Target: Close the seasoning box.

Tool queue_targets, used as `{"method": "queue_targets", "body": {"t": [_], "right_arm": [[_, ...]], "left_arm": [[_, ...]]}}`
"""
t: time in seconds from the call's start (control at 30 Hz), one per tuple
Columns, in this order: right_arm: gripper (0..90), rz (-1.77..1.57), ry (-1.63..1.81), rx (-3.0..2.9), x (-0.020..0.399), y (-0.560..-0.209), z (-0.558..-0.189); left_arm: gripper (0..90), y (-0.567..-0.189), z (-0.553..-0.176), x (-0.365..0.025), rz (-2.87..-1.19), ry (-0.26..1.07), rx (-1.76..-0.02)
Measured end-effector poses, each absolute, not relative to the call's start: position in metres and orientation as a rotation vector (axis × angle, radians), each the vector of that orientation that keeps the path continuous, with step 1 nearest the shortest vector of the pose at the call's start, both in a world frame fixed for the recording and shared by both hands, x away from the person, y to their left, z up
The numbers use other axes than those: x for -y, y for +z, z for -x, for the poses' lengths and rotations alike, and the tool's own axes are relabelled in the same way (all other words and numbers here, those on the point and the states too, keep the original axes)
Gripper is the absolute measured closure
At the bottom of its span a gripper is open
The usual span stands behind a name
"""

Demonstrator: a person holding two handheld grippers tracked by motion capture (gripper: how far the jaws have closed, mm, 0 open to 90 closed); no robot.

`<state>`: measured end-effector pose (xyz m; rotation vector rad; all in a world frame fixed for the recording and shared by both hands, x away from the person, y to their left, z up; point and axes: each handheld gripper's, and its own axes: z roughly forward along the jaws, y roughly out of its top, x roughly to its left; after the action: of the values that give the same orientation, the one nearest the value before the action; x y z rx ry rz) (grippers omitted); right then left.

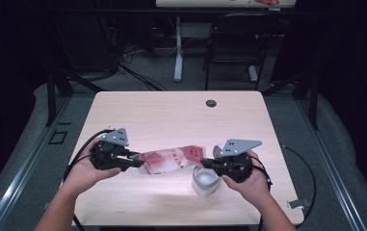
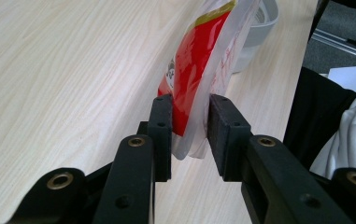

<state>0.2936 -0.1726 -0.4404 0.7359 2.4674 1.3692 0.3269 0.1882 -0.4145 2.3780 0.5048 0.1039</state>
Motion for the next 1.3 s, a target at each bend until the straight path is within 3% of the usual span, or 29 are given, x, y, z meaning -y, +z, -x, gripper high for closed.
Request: {"method": "queue_targets", "body": {"t": [1.3], "right_arm": [[90.0, -0.584, 1.11, -2.571, 0.133, -0.415, -0.299]], "left_arm": [[70.2, -0.46, -0.324, -0.214, -2.287, 0.121, -0.594]]}}
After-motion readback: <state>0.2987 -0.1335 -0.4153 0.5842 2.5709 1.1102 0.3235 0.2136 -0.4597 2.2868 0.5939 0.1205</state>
